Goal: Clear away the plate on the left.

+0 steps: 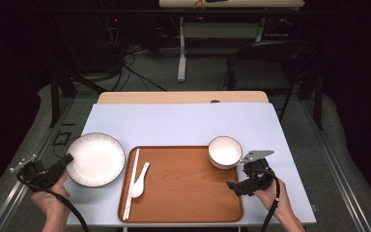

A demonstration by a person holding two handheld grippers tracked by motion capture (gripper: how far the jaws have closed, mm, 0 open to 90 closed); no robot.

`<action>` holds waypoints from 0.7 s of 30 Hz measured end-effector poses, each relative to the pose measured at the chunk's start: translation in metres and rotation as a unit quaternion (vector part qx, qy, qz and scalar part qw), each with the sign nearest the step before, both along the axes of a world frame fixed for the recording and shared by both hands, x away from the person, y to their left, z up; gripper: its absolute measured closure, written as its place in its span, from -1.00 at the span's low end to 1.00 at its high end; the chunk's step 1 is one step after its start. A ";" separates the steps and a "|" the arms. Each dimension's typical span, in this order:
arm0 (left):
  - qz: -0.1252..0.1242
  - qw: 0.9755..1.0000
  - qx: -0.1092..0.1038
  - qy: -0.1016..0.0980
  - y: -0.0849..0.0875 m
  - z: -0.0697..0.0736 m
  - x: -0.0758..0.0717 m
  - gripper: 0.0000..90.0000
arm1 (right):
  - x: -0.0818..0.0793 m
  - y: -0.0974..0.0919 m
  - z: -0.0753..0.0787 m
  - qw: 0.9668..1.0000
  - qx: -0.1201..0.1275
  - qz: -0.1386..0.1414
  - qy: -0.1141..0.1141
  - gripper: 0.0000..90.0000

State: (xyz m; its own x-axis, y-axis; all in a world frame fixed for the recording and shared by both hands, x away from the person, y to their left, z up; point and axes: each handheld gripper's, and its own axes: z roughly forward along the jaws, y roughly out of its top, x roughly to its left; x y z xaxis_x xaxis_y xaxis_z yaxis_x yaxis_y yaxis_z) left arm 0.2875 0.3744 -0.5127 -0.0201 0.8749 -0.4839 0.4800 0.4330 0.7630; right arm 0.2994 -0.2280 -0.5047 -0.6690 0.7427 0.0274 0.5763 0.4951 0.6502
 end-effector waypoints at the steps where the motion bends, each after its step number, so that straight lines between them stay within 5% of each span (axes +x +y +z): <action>1: -0.002 1.000 0.002 -0.002 0.000 0.002 -0.001 0.84 | 0.000 0.000 0.000 1.000 0.001 0.001 0.000 -0.97; 21: -0.074 0.997 0.001 -0.030 -0.025 0.026 -0.012 0.83 | -0.002 0.006 0.002 1.000 0.009 0.009 -0.004 -1.00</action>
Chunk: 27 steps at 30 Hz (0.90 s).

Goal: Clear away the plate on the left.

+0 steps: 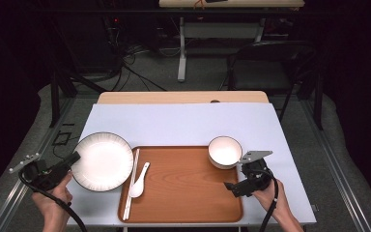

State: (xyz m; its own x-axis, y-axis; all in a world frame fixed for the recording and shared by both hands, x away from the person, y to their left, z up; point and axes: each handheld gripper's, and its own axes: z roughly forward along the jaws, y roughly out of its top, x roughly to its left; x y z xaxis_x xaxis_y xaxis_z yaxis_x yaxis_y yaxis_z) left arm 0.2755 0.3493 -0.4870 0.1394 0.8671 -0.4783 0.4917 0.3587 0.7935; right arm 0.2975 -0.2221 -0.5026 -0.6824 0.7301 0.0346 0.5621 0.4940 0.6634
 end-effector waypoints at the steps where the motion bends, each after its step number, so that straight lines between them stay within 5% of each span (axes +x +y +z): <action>1: -0.005 1.000 -0.002 -0.001 -0.002 0.000 0.000 0.83 | 0.000 0.000 0.000 1.000 -0.001 0.002 -0.001 -1.00; 16: -0.062 0.998 -0.009 -0.005 -0.027 0.007 0.003 0.83 | -0.001 0.007 0.001 1.000 0.007 0.008 0.006 -1.00; 19: -0.080 0.997 -0.021 -0.004 -0.033 0.007 0.006 0.82 | -0.001 0.009 0.001 1.000 0.007 0.012 0.004 -1.00; 27: -0.126 0.992 -0.015 0.008 -0.055 0.006 0.013 0.82 | -0.001 0.013 0.002 1.000 0.008 0.015 -0.001 -1.00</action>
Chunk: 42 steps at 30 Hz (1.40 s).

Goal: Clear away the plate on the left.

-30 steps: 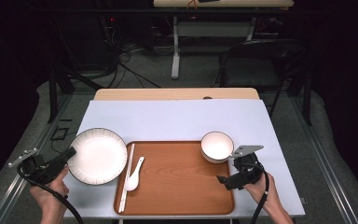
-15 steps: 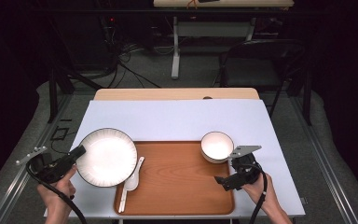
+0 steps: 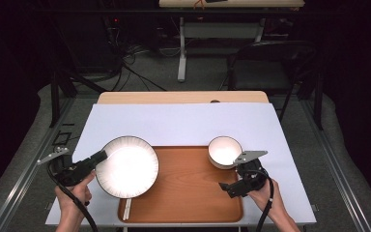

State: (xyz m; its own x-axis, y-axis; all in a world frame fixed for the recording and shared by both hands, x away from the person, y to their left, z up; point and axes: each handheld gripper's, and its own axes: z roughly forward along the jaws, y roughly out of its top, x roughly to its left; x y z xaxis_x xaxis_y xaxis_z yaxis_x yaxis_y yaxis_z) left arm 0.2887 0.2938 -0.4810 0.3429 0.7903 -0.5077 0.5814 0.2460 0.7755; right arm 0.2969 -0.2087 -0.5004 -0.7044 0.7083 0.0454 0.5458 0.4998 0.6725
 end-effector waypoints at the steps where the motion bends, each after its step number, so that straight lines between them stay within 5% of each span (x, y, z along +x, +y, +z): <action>1: -0.005 1.000 -0.002 0.001 -0.003 0.000 0.001 0.83 | 0.000 0.000 0.000 1.000 0.000 0.000 0.000 -1.00; 24: -0.081 0.997 0.002 0.011 -0.047 -0.004 0.011 0.82 | 0.002 0.029 0.003 0.999 0.018 0.032 0.001 -1.00; 42: -0.144 0.989 0.013 0.024 -0.096 -0.012 0.020 0.82 | 0.009 0.055 0.003 0.998 0.026 0.061 0.010 -0.85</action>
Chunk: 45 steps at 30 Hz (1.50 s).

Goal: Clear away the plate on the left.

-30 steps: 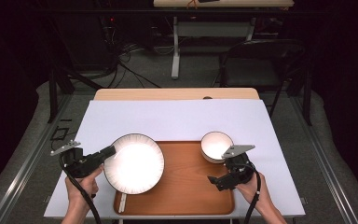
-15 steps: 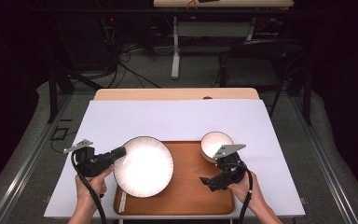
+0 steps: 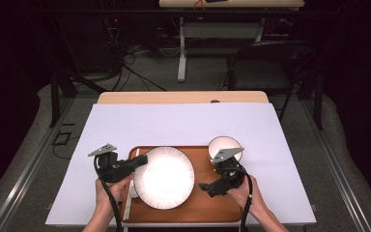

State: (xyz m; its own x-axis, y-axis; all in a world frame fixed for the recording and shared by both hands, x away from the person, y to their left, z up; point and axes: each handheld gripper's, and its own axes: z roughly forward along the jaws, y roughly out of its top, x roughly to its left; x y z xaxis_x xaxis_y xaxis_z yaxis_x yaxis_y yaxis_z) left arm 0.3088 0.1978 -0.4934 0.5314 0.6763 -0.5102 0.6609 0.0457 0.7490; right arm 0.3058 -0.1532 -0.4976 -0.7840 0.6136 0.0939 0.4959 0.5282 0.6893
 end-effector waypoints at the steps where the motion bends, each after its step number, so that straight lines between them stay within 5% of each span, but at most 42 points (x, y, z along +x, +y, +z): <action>1: -0.004 1.000 0.000 -0.001 -0.003 0.000 0.000 0.82 | 0.001 0.000 -0.001 1.000 0.004 0.002 0.002 -0.81; 20: -0.052 0.999 0.009 0.003 -0.038 -0.011 0.006 0.81 | 0.019 0.009 -0.018 0.996 0.030 -0.006 0.084 0.27; 25: -0.055 0.998 0.010 0.012 -0.039 -0.017 0.009 0.81 | 0.020 0.007 -0.021 0.995 0.024 -0.029 0.092 0.52; 34: -0.058 0.998 0.019 0.022 -0.039 -0.026 0.014 0.79 | 0.020 0.009 -0.024 0.995 0.010 -0.050 0.089 0.65; 43: -0.056 0.993 0.102 -0.009 -0.047 -0.027 0.014 0.83 | 0.017 0.011 -0.024 0.996 0.002 -0.054 0.067 0.63; 45: -0.055 0.993 0.106 -0.004 -0.047 -0.029 0.016 0.83 | 0.017 0.013 -0.024 0.996 -0.003 -0.056 0.066 0.62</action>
